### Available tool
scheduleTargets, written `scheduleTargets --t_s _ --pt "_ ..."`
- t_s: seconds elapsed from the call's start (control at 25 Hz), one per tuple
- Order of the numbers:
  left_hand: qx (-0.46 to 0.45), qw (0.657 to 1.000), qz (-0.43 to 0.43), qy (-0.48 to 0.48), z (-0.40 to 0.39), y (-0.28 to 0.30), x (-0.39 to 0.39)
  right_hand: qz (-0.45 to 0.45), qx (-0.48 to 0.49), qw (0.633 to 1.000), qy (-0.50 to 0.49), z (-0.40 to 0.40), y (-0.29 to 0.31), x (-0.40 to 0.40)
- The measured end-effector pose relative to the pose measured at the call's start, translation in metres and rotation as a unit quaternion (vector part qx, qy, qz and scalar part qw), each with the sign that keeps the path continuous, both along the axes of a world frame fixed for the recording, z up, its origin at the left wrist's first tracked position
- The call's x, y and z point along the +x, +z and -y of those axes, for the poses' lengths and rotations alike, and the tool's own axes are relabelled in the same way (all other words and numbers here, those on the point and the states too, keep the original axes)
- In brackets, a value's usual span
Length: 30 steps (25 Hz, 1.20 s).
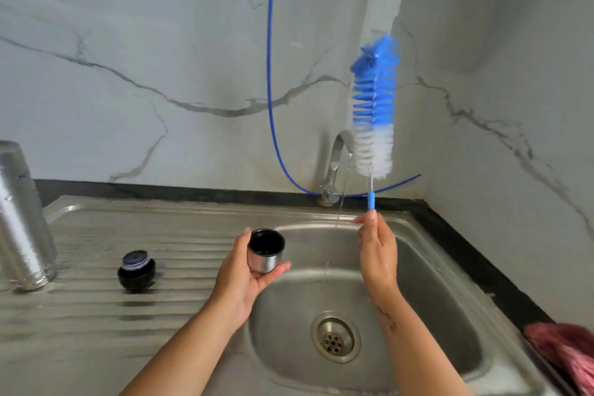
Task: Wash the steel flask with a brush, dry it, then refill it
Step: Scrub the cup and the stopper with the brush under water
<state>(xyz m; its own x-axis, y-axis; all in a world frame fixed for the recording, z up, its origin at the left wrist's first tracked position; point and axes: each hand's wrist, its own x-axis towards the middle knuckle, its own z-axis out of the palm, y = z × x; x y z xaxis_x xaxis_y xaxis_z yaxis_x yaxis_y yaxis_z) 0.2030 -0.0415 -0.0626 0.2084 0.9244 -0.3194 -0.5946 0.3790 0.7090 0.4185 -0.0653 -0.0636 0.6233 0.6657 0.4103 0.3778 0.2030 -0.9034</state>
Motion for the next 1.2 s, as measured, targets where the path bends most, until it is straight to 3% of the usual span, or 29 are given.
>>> scheduleTargets --t_s 0.2,0.48,0.76,1.2 --pt "-0.023 0.997 -0.048 -0.062 -0.030 0.002 0.066 -0.083 0.027 0.992 -0.088 -0.005 0.001 0.005" --pt "-0.046 0.994 -0.031 -0.090 -0.084 -0.011 0.168 -0.142 0.028 0.980 -0.136 -0.009 0.004 0.020" --pt "-0.086 0.989 -0.036 -0.113 -0.086 -0.034 0.163 -0.163 0.025 0.978 -0.126 -0.013 0.004 0.017" --pt "-0.068 0.991 -0.070 -0.091 -0.084 -0.007 0.176 -0.163 0.006 0.979 -0.125 -0.011 0.005 0.015"
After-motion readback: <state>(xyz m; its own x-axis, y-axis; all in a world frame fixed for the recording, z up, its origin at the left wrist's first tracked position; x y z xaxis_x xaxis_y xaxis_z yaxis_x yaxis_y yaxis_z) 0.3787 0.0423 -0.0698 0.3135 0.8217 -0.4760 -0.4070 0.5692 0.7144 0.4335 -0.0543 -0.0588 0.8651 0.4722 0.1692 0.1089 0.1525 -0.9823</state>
